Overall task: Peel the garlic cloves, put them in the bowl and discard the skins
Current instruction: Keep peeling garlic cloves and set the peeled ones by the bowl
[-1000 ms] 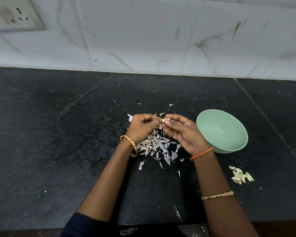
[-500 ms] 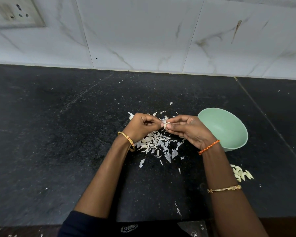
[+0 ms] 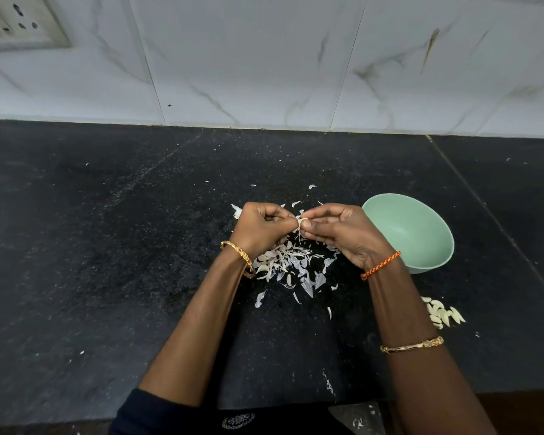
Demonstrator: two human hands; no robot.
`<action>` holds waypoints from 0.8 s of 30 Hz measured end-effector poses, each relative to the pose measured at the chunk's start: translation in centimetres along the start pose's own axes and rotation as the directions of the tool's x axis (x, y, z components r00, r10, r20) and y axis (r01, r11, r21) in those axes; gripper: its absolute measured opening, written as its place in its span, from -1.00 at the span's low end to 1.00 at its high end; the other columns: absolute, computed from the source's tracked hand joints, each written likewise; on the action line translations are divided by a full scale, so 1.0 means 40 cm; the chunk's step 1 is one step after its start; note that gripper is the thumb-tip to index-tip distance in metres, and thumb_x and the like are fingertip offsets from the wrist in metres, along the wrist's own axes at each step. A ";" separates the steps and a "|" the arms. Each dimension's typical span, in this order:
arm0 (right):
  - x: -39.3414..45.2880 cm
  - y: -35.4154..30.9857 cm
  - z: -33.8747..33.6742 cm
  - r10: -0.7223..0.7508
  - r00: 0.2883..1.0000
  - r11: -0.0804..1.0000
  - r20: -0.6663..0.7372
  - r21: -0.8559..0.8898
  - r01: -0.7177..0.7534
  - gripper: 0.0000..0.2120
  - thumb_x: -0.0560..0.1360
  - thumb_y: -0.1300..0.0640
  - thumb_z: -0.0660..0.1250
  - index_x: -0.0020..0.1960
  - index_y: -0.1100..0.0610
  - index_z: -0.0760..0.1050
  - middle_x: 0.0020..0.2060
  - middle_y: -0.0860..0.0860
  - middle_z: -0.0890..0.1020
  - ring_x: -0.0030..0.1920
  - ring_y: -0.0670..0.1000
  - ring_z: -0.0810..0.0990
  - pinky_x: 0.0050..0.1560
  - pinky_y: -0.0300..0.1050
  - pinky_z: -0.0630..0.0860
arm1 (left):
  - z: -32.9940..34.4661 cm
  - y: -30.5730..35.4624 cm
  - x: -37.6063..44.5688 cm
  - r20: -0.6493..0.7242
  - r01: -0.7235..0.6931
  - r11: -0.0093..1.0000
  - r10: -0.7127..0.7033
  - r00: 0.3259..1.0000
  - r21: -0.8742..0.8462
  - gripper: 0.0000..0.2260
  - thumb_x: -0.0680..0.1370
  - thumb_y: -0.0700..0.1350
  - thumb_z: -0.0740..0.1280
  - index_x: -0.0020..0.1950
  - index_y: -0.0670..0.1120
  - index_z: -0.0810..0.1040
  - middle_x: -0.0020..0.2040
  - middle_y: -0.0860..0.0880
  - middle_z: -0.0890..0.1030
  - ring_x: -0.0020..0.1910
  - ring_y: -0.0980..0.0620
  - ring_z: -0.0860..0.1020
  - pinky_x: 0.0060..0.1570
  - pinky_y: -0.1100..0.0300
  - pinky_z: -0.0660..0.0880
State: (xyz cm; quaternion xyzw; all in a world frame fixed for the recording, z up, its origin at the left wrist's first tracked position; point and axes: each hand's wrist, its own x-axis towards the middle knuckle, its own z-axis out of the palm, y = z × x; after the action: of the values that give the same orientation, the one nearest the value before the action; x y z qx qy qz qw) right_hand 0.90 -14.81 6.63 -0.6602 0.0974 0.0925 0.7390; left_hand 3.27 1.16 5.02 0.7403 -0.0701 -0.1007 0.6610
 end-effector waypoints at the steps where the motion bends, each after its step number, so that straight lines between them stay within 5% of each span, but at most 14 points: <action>1: 0.001 0.004 0.001 -0.008 1.000 1.000 0.001 0.020 0.008 -0.83 0.35 0.45 0.41 -0.12 0.26 0.60 -0.29 0.11 0.69 -0.23 -0.01 0.69 -0.17 -0.24 0.62 | 0.001 -0.002 0.004 -0.010 0.013 1.000 -0.013 1.000 -0.012 -0.83 0.47 -0.32 0.38 -0.30 -0.14 0.57 -0.59 0.12 0.46 -0.62 0.24 0.34 -0.60 0.40 0.28; 5: 0.001 0.031 0.017 -0.095 0.995 0.993 -0.042 0.068 0.097 -0.77 0.38 0.42 0.43 -0.01 0.21 0.61 -0.20 0.15 0.71 -0.14 0.03 0.70 -0.10 -0.24 0.61 | 0.006 -0.010 0.015 -0.060 0.057 0.997 -0.060 0.996 -0.051 -0.79 0.47 -0.32 0.38 -0.35 -0.13 0.53 -0.60 0.17 0.40 -0.61 0.25 0.29 -0.57 0.42 0.27; 13: 0.001 0.072 0.048 -0.346 0.935 0.925 -0.071 -0.192 0.328 -0.78 0.40 0.36 0.46 0.02 0.20 0.63 -0.09 0.08 0.71 -0.08 0.00 0.69 -0.02 -0.20 0.57 | 0.012 -0.010 0.017 -0.086 0.119 0.988 -0.128 0.988 -0.103 -0.79 0.49 -0.27 0.36 -0.35 -0.12 0.52 -0.59 0.16 0.38 -0.61 0.24 0.24 -0.59 0.41 0.22; 20: -0.011 0.080 0.046 -0.255 0.961 0.959 -0.103 0.101 0.266 -0.88 0.49 0.39 0.33 -0.03 0.25 0.59 -0.14 0.10 0.71 -0.06 0.05 0.70 -0.06 -0.20 0.61 | 0.007 -0.013 0.009 -0.051 0.147 0.979 -0.155 0.987 -0.140 -0.80 0.51 -0.22 0.36 -0.33 -0.13 0.53 -0.56 0.09 0.38 -0.62 0.22 0.21 -0.61 0.39 0.18; 24: -0.014 0.080 0.048 -0.269 0.959 0.963 -0.084 0.000 0.270 -0.86 0.48 0.35 0.37 0.01 0.22 0.60 -0.10 0.15 0.70 -0.06 0.03 0.69 -0.06 -0.23 0.61 | 0.007 -0.011 0.006 -0.053 0.100 0.993 -0.104 0.993 -0.068 -0.78 0.51 -0.24 0.37 -0.35 -0.10 0.52 -0.61 0.16 0.43 -0.63 0.25 0.30 -0.57 0.45 0.24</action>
State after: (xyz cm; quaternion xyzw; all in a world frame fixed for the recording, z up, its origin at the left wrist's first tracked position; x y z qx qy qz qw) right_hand -0.46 -12.57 3.92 -0.6662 0.0381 -0.0372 0.7438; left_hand 3.42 0.87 4.55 0.7236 -0.0100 -0.1156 0.6804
